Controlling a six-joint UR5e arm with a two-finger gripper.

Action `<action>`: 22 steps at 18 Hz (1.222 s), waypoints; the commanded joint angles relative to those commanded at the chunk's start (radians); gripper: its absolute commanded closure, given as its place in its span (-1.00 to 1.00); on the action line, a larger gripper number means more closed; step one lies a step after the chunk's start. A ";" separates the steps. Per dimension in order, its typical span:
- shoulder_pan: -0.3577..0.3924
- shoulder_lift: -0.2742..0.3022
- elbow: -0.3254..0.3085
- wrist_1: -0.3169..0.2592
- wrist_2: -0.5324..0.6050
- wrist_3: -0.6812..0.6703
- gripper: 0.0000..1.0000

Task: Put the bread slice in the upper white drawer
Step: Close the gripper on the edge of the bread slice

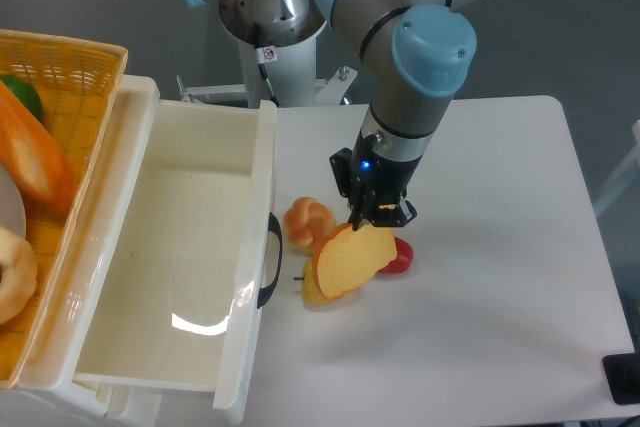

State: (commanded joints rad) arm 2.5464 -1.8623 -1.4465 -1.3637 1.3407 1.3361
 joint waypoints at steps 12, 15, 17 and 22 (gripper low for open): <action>0.009 0.003 0.003 -0.003 -0.003 -0.047 1.00; 0.009 0.014 0.006 -0.002 -0.006 -0.080 1.00; 0.009 0.035 0.012 0.000 -0.024 -0.116 1.00; 0.020 0.081 0.006 -0.006 -0.067 -0.230 1.00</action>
State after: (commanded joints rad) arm 2.5663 -1.7811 -1.4404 -1.3698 1.2732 1.1064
